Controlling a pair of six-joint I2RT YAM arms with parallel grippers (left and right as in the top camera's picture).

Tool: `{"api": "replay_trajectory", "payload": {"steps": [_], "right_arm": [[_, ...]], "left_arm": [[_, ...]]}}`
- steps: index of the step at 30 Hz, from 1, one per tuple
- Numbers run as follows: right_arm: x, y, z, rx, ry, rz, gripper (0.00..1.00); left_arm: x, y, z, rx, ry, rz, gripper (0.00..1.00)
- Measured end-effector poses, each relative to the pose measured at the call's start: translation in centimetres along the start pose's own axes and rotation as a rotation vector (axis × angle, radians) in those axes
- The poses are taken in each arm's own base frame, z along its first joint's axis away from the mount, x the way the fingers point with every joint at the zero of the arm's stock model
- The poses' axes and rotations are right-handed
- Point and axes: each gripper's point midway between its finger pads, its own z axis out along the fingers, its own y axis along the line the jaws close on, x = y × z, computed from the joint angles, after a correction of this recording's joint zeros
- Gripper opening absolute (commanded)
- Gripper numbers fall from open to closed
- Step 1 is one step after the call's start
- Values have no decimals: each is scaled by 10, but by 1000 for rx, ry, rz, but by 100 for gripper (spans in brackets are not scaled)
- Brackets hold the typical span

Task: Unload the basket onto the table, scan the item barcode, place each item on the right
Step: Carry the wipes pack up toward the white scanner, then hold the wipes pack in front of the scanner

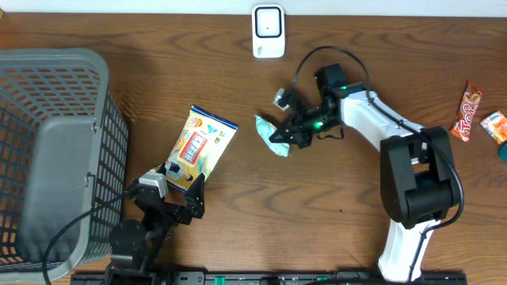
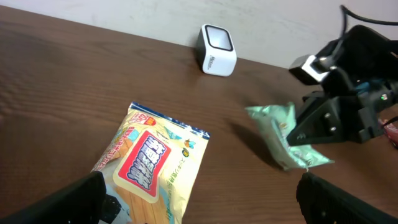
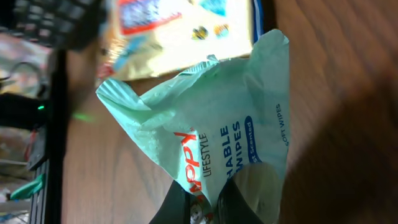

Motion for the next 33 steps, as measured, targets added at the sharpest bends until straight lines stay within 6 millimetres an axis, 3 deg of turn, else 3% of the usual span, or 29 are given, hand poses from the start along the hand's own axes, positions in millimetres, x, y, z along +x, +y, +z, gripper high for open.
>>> {"api": "replay_trajectory", "payload": {"steps": [8,19,24,28,31,33], "right_arm": [[5,1,21,78,86,98,1],[9,4,17,111,113,197,1],[-21,26,-24,233,55,120,1],[-65,58,-85,410,-72,10,1],[-83,86,-123,507,-154,-49,1],[-88,97,-137,540,-187,-69,1]], "left_arm": [[0,0,0,0,-1,1,98],[0,0,0,0,0,0,98],[0,0,0,0,0,0,98],[0,0,0,0,-1,0,98],[0,0,0,0,0,0,98],[0,0,0,0,0,0,98]]}}
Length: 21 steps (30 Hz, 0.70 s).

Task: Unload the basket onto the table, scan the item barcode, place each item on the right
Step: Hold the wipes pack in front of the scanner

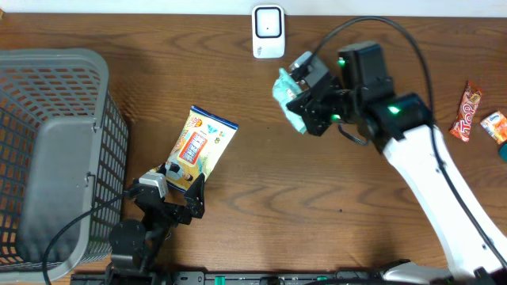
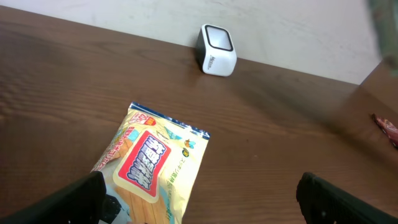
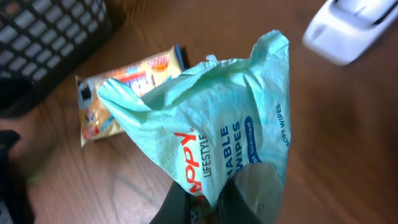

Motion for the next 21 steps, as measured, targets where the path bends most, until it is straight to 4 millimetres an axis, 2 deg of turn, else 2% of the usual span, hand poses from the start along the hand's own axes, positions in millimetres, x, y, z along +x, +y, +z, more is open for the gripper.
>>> {"api": "replay_trajectory", "payload": {"steps": [4,21], "right_arm": [[-5,0,-13,35,-25,-1,1],[0,-4,-12,59,-5,11,1]], "left_arm": [[0,0,0,0,0,0,98],[0,0,0,0,0,0,98]]}}
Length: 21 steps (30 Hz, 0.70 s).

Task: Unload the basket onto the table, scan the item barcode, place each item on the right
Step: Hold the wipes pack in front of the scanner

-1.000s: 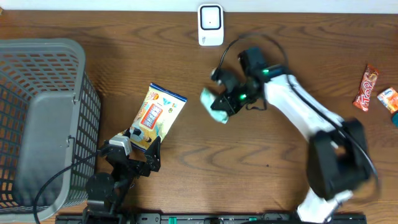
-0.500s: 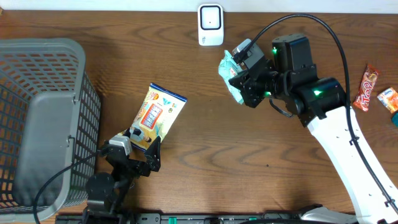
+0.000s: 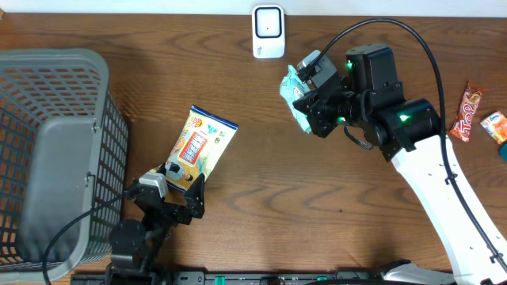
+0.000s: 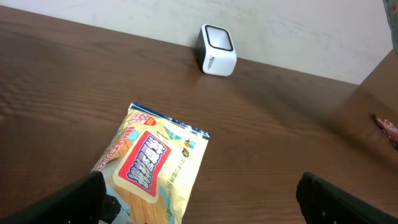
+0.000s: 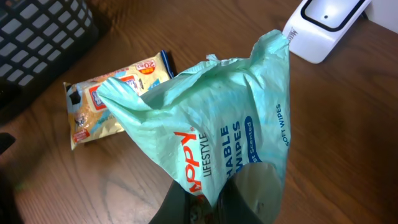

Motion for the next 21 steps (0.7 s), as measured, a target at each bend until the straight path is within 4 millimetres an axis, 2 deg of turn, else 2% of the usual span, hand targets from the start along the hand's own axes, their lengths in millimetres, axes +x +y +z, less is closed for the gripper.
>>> {"api": "replay_trajectory", "payload": {"steps": [11,17,21], "right_arm": [[-6,-8,9,22,-19,69,1],[-1,20,6,-168,1,183,1],[10,29,-4,-350,46,371,1]], "left_arm": [[0,0,0,0,0,0,98],[0,0,0,0,0,0,98],[0,0,0,0,0,0,98]]}}
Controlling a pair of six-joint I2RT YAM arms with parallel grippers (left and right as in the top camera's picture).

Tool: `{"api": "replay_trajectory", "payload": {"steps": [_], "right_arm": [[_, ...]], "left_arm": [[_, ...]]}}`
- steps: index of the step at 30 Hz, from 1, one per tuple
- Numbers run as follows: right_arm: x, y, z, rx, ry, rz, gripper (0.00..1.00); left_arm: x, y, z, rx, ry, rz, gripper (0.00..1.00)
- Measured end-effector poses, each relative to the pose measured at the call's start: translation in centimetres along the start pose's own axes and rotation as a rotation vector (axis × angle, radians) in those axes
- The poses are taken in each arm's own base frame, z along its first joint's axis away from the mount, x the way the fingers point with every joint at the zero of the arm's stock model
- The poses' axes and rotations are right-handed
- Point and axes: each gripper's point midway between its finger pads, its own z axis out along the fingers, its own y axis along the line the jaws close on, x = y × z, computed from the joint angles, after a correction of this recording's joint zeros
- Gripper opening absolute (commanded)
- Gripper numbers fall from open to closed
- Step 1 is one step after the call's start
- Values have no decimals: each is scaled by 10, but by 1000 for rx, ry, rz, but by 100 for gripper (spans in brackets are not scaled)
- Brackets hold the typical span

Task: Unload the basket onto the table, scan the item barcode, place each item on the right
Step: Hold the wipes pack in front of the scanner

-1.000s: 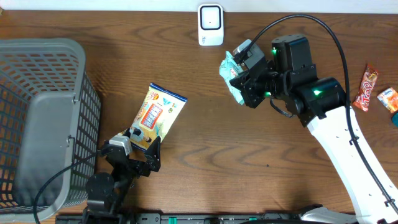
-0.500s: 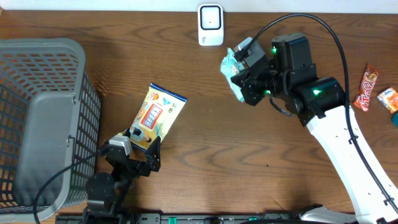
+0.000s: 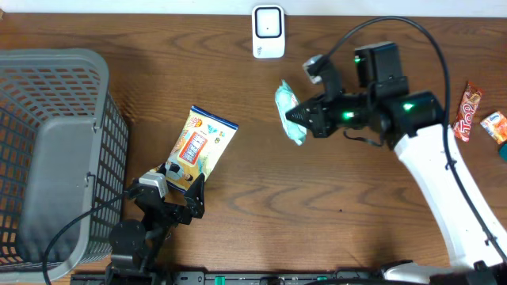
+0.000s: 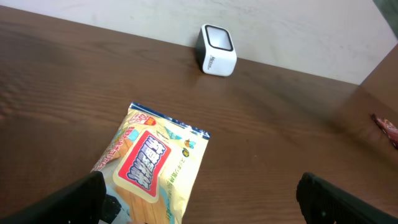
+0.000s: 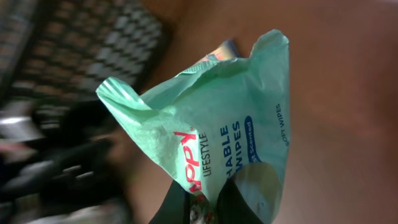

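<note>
My right gripper [image 3: 305,117] is shut on a pale green wipes pack [image 3: 289,112], held in the air over the table's middle; the pack [image 5: 211,137] fills the right wrist view, printed side facing the camera, its lower edge pinched between the fingers [image 5: 177,205]. The white barcode scanner [image 3: 268,32] stands at the table's back edge, also seen in the left wrist view [image 4: 216,51]. My left gripper [image 3: 176,190] rests open at the near end of a yellow snack bag [image 3: 198,148], whose lower end lies between the fingertips [image 4: 81,199].
A grey mesh basket [image 3: 55,150] fills the left side of the table. At the far right edge lie a red-orange candy bar [image 3: 467,111] and a small orange and blue packet [image 3: 493,124].
The right gripper has turned and dropped a little away from the scanner, carrying the wipes pack; the wrist view now faces the basket and left arm instead of the scanner.
The right gripper was shut on the wipes pack low over the table's middle. Then it held the pack up just right of the scanner, and stayed close to it. Now the pack has swung round, farther from the scanner. The left arm and the snack bag never moved.
</note>
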Motion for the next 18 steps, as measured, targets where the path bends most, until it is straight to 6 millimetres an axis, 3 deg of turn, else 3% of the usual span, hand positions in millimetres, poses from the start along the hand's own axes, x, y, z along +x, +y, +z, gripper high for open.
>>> {"api": "replay_trajectory", "payload": {"steps": [4,9,18], "right_arm": [[11,8,-6,-248,59,233,1],[7,15,-12,-491,86,428,2],[-1,25,-23,-629,125,628,1]], "left_arm": [[0,0,0,0,0,0,98],[0,0,0,0,0,0,98],[0,0,0,0,0,0,98]]}}
